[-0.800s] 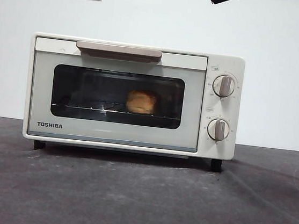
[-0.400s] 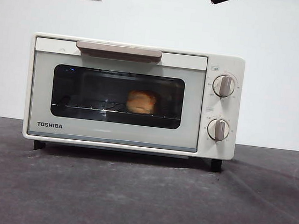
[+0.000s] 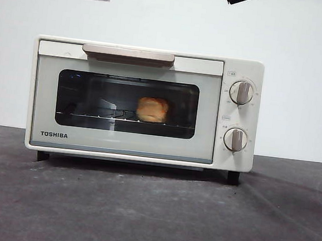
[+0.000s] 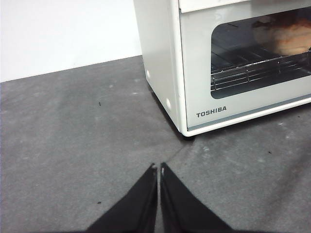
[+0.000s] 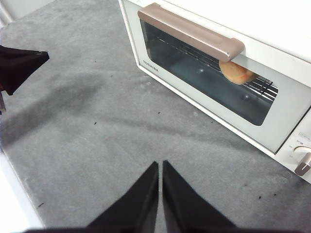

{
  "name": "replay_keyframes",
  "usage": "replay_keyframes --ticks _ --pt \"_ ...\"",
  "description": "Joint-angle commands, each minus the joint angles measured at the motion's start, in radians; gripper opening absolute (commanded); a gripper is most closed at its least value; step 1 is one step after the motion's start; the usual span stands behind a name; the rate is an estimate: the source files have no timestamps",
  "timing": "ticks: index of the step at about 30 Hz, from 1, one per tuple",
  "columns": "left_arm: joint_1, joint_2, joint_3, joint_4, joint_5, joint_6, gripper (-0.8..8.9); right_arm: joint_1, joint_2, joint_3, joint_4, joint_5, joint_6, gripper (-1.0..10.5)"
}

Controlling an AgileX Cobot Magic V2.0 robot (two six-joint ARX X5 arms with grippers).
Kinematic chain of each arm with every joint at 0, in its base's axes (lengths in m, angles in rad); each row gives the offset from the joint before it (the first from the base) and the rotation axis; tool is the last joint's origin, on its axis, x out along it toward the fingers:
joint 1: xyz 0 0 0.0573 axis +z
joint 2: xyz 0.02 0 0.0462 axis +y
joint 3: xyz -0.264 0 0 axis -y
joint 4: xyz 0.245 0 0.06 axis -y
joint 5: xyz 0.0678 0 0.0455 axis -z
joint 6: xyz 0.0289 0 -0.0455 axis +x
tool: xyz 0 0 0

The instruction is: The left arm flap open the oven, the right arm pick bread and place it into oven, the left arm flap close the oven

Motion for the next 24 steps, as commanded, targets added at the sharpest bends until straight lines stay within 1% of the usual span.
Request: replay_keyframes --ticks 1,15,16,19,21,24 --pt "-0.001 -0.002 -0.019 0.009 0.001 -0.002 0.16 0.008 0.005 0.008 0.011 0.002 0.009 0.1" --pt "-0.001 -0.002 -0.019 0.009 0.001 -0.002 0.16 0.010 0.003 0.008 0.011 0.000 0.009 0.1" --pt "-0.001 -0.002 -0.019 0.009 0.000 -0.002 0.16 0.006 -0.002 0.008 0.011 0.005 -0.014 0.1" --pt "-0.001 -0.002 -0.019 0.009 0.001 -0.002 0.16 -0.042 -0.033 0.006 0.018 0.037 -0.078 0.1" --pt "-0.001 -0.002 -0.019 0.009 0.000 -0.002 0.16 -0.082 -0.059 -0.007 0.058 0.029 -0.084 0.1" --pt "-0.001 -0.002 -0.019 0.009 0.000 -0.002 0.16 -0.172 -0.122 -0.052 0.139 -0.005 -0.085 0.1"
